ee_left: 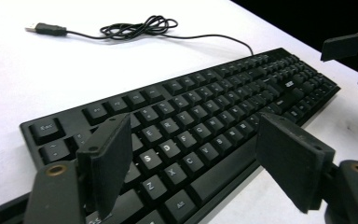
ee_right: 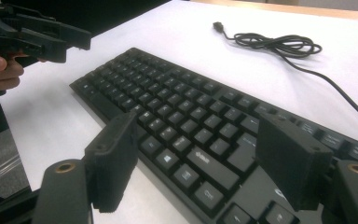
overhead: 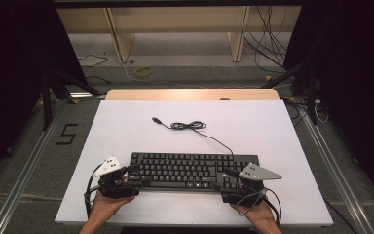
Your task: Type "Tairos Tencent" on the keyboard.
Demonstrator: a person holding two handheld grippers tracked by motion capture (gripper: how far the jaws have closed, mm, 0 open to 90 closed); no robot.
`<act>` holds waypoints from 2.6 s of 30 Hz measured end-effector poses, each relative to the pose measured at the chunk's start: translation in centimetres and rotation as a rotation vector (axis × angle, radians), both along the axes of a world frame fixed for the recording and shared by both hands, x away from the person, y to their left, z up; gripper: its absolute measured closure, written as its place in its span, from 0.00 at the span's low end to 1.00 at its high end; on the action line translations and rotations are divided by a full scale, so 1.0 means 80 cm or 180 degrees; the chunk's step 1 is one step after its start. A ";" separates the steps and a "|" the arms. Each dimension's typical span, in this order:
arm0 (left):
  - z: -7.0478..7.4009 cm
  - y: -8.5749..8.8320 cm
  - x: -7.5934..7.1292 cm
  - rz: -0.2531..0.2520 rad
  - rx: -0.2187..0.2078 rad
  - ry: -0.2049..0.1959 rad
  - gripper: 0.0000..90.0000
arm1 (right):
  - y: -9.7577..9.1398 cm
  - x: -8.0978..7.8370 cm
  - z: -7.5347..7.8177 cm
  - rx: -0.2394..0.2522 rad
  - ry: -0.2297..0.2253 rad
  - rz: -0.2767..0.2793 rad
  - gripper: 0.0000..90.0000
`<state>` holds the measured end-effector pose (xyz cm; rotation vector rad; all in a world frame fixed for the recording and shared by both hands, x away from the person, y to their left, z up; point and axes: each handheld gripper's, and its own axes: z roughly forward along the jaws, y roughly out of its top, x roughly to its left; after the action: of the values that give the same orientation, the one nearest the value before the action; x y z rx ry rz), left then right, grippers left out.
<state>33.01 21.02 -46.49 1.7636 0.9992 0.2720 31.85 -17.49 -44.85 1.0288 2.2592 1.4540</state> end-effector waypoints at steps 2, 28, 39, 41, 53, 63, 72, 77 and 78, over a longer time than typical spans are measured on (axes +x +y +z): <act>-0.006 0.017 0.004 0.0296 0.0245 0.0186 0.61 | 0.000 0.000 0.000 0.0000 0.0000 0.0000 0.34; -0.011 0.017 0.005 0.0197 0.0502 0.0331 0.99 | 0.130 0.072 -0.007 -0.0335 0.0360 0.0314 0.88; -0.013 0.016 0.007 0.0169 0.0508 0.0397 0.99 | 0.157 0.081 -0.011 -0.0401 0.0394 0.0372 1.00; -0.013 0.016 0.007 0.0167 0.0518 0.0405 0.99 | 0.160 0.083 -0.012 -0.0414 0.0397 0.0365 1.00; -0.014 0.017 0.009 0.0188 0.0544 0.0446 0.99 | 0.180 0.092 -0.022 -0.0538 0.0462 0.0372 1.00; -0.018 0.017 0.012 0.0202 0.0614 0.0504 0.99 | 0.187 0.098 -0.030 -0.0611 0.0525 0.0319 1.00; -0.021 0.016 0.014 0.0208 0.0669 0.0543 0.99 | 0.189 0.102 -0.034 -0.0638 0.0543 0.0295 1.00; -0.022 0.015 0.015 0.0219 0.0660 0.0552 0.99 | 0.190 0.103 -0.036 -0.0647 0.0558 0.0301 1.00; -0.022 0.015 0.015 0.0218 0.0661 0.0554 0.99 | 0.190 0.103 -0.036 -0.0644 0.0560 0.0303 1.00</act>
<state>34.22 22.24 -48.24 1.9691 1.1928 0.2769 40.06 -2.28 -47.70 1.0341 2.5495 1.1783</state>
